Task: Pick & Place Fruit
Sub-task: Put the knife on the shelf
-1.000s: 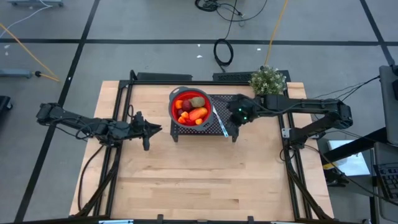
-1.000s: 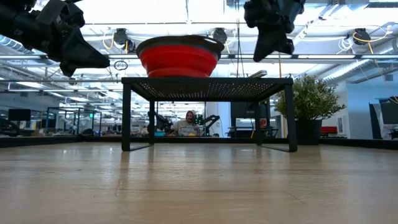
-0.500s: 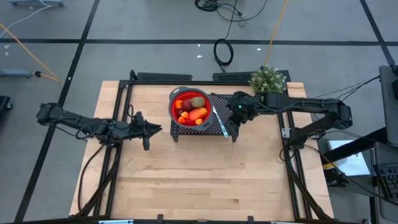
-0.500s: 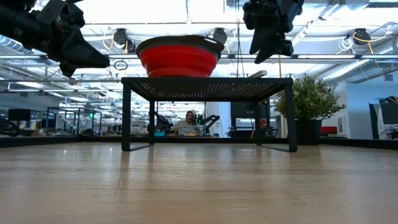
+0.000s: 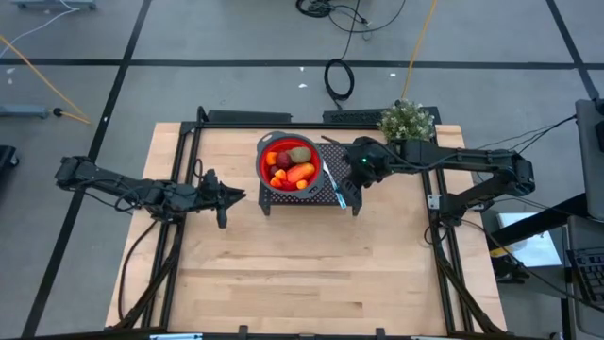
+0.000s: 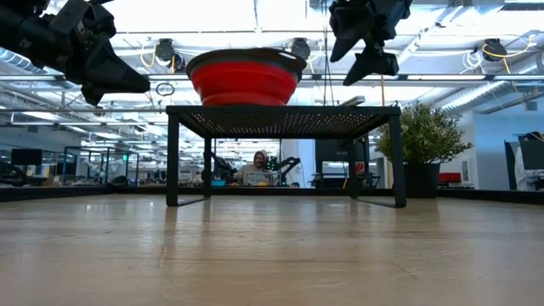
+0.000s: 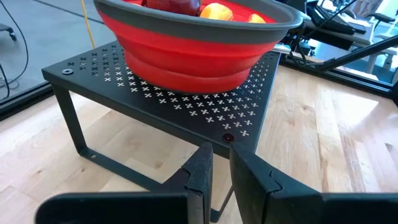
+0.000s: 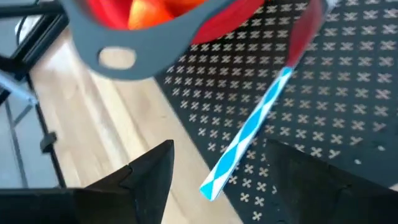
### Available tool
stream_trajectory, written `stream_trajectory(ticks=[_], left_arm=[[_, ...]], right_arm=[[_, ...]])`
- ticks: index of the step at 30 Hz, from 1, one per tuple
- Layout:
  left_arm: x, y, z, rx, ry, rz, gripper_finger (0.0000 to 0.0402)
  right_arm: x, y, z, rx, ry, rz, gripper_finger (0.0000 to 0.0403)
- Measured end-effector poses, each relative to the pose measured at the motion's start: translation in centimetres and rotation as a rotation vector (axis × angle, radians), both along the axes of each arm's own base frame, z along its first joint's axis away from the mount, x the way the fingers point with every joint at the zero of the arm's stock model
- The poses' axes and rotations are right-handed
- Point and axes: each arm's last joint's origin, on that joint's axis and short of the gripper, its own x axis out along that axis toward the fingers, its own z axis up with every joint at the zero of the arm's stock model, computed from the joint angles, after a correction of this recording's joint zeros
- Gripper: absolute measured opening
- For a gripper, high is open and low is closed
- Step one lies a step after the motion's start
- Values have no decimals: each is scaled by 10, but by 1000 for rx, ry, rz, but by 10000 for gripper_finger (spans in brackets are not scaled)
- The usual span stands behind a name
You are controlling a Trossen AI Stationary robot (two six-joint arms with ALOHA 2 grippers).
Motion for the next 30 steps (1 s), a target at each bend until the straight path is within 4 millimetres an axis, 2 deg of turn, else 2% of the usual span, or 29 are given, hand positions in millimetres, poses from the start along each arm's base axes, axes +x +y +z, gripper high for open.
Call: stream_trajectory(ticks=[3,6,10,13,17,25,30], left_arm=[[0,0,0,-1,0,1,51],[0,0,0,7,2,-1,51],[0,0,0,10,4,-2,51],[0,0,0,10,6,-2,51],[0,0,0,10,6,-2,51],[0,0,0,10,7,-2,51],[0,0,-1,10,9,-2,51]], right_arm=[[-2,0,-1,21,12,27,245],[-9,3,-1,-11,73,-34,243],[-10,12,-1,32,111,-83,245],[-3,21,4,33,93,-116,244],[8,31,-3,33,137,-154,241],[30,36,-15,-49,242,-197,242],[32,34,-20,-70,266,-215,242]])
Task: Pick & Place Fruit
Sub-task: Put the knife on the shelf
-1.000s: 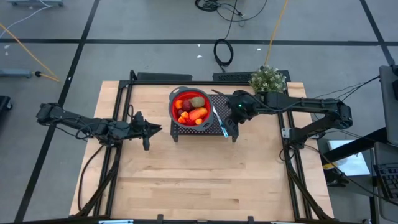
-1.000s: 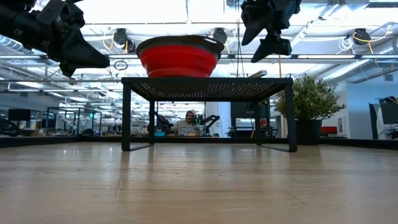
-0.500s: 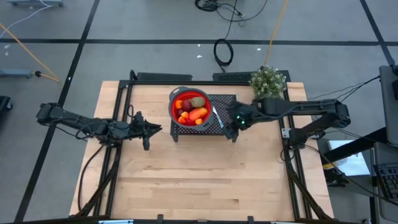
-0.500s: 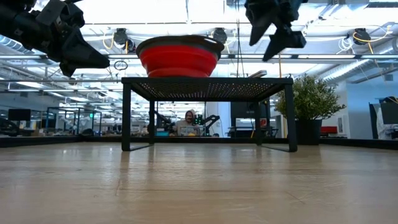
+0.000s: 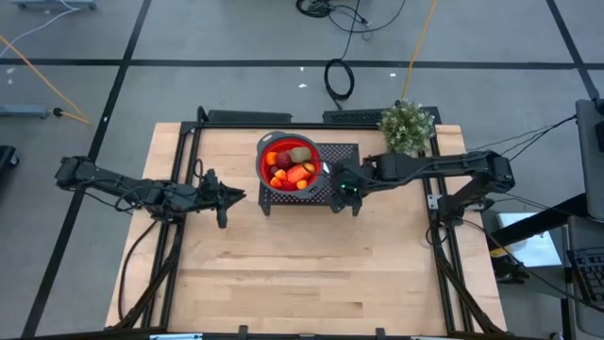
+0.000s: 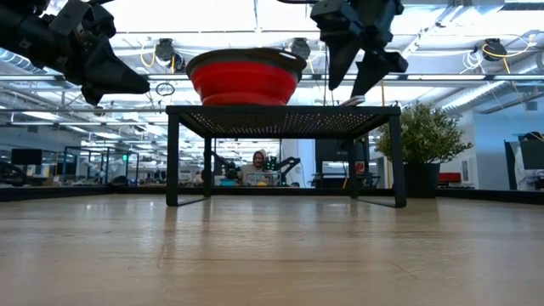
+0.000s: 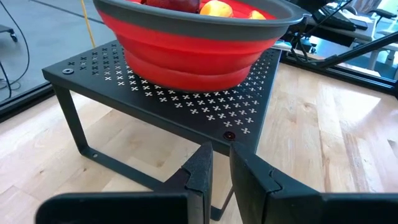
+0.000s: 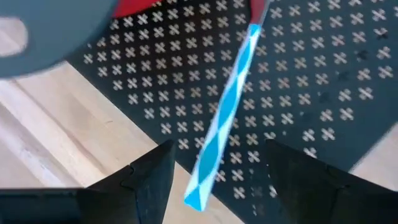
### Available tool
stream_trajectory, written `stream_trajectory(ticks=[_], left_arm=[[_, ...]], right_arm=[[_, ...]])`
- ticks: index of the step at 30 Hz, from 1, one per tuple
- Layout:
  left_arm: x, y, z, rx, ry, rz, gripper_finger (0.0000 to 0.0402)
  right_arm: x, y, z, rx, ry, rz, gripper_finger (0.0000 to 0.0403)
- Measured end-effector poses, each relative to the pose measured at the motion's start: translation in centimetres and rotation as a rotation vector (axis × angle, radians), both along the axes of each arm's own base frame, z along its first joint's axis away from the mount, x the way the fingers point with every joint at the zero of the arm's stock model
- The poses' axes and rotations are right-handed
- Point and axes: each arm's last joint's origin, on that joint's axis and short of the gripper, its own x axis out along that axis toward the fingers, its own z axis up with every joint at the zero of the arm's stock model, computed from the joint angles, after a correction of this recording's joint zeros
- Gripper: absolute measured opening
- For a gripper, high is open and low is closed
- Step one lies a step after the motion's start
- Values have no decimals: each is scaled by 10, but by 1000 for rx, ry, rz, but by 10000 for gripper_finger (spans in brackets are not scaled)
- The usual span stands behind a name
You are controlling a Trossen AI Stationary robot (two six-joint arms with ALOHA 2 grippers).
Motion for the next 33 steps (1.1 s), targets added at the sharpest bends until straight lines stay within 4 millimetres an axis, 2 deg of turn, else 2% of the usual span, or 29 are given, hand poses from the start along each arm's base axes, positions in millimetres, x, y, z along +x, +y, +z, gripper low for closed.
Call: stream_trajectory(ticks=[9,17,33], left_arm=[[0,0,0,-1,1,0,51],[0,0,0,-1,1,0,51],[0,0,0,0,1,-1,51]], right_arm=[[0,-5,1,-12,-4,7,242],[-2,-6,-9,-9,21,7,241],[1,-7,-10,-16,-8,23,209]])
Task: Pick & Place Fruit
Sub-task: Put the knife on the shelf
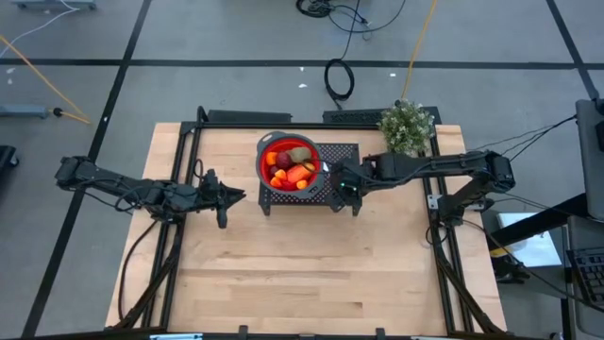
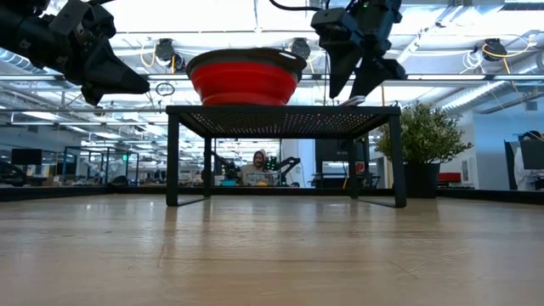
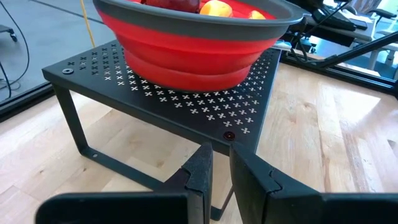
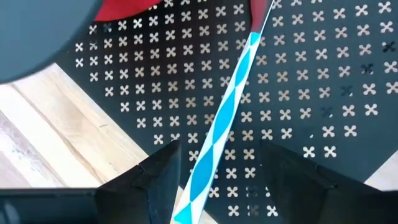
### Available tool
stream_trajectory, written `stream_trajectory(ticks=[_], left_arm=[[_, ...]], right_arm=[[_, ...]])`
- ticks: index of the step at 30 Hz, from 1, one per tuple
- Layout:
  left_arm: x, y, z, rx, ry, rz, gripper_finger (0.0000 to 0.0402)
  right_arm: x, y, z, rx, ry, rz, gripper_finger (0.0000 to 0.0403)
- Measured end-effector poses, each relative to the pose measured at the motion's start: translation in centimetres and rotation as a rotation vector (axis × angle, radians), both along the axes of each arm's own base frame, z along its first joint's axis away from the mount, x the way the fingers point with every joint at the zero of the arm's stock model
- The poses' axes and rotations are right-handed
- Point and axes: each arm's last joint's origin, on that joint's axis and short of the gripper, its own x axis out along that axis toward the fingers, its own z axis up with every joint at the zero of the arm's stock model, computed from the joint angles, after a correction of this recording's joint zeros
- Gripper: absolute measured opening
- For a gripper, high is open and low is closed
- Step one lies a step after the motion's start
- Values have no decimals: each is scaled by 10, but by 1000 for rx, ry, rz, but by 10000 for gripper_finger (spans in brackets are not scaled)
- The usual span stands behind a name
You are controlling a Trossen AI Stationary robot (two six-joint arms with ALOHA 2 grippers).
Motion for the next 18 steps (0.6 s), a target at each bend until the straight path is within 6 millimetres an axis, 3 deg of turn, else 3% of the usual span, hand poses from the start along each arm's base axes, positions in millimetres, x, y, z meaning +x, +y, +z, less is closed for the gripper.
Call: stream_trajectory(ticks=[18], left_arm=[[0,0,0,0,-2,-1,51]], right_arm=[[14,0,-18,3,48,22,200]])
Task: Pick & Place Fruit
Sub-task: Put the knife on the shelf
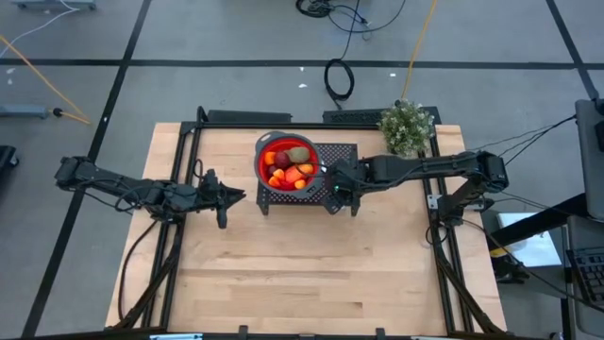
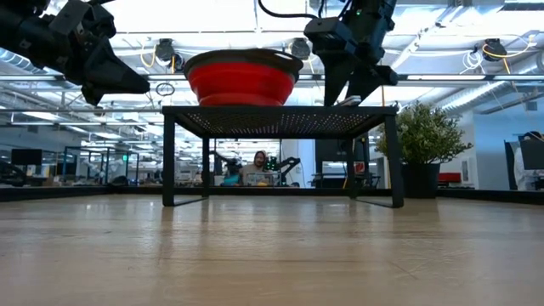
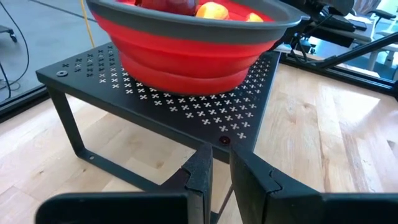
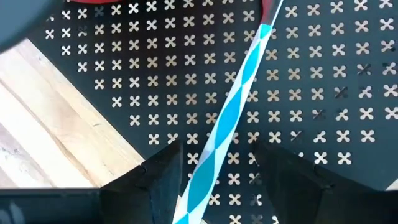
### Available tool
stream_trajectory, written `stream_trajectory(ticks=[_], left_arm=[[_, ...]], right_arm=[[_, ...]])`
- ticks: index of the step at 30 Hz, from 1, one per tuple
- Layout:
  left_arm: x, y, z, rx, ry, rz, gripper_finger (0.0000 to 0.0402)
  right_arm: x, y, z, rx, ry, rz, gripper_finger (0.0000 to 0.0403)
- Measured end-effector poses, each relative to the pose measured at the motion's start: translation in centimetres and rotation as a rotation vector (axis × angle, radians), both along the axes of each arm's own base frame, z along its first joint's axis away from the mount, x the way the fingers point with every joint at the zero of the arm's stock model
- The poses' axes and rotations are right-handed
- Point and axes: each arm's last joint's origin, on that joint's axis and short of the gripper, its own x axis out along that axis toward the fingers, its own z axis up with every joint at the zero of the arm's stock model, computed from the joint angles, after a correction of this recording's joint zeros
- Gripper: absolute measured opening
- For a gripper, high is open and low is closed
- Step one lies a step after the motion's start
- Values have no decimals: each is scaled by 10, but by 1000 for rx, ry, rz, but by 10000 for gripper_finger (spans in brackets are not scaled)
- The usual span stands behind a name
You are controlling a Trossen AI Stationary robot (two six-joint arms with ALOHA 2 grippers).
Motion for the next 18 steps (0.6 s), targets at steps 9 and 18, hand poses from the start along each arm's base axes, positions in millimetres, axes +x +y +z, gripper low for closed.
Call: stream_trajectory(ticks=[9,18], left_arm=[[0,0,0,-6,-4,1,51],[0,0,0,-5,-6,0,51]], right_arm=[[-2,0,1,-6,4,-24,147],[-2,0,0,-2,8,-37,75]])
